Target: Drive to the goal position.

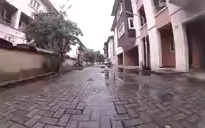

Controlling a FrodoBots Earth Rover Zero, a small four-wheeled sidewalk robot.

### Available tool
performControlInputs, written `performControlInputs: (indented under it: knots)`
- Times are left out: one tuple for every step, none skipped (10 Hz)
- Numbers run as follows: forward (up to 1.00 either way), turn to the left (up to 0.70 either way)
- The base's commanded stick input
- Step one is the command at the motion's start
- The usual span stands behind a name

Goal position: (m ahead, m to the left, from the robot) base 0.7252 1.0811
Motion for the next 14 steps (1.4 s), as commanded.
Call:
performControlInputs:
  knots:
    - [0.00, -0.50]
    - [0.00, -0.50]
    - [0.00, -0.50]
    - [0.00, -0.50]
    - [0.00, -0.50]
    - [0.00, -0.50]
    - [0.00, -0.50]
    - [0.00, -0.50]
    - [0.00, -0.50]
    - [0.00, -0.50]
    - [0.00, -0.50]
    - [0.00, -0.50]
    - [0.00, -0.50]
    - [0.00, -0.50]
